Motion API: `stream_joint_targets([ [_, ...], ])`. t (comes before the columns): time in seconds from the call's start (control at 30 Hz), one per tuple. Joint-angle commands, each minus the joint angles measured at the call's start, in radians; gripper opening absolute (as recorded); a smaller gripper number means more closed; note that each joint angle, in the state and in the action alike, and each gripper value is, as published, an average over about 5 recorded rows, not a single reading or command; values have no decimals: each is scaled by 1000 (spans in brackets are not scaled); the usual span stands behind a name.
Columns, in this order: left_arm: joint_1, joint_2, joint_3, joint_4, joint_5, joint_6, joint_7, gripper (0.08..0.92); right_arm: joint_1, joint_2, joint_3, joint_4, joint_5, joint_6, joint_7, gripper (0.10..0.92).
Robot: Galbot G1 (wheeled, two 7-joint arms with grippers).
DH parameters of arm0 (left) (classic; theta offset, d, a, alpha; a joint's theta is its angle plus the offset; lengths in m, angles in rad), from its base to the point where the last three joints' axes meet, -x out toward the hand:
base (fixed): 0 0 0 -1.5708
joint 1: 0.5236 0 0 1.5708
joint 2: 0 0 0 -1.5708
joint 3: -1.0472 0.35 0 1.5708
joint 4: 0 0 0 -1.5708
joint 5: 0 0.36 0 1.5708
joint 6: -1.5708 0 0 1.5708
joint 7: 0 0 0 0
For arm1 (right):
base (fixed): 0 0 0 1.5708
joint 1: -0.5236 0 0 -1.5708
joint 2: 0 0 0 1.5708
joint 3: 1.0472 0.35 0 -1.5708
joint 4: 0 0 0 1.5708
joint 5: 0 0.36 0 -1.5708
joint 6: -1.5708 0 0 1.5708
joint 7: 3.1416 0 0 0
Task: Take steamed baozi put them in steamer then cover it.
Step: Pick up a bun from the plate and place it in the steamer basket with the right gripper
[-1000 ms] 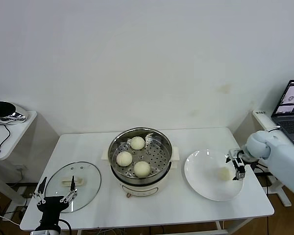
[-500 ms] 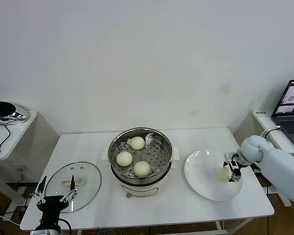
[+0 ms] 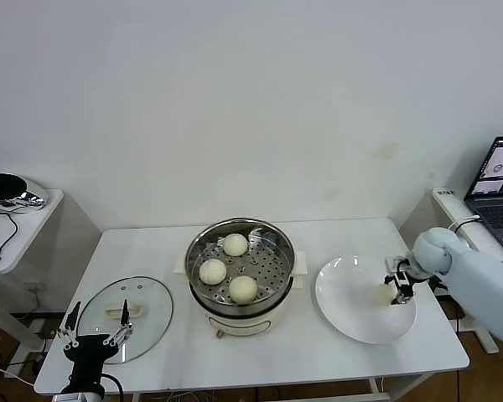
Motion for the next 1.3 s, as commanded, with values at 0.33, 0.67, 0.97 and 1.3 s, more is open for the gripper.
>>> stream_joint_targets([
  [0.33,-19,6,12,10,-4,2,1,823,857,106,-601,258,550,-241,57,582],
  [0.67,-31,4,14,18,-9,2,0,823,881,327,-696,299,810,-411,191,587],
  [0.97,-37,-5,16,21,-8,2,-1,823,758,482,-700,226,843,-485,255,585],
  [1.3,-33,-7,13,19,-10,0,-1,823,619,533,-695,128,752,-504,260,587],
])
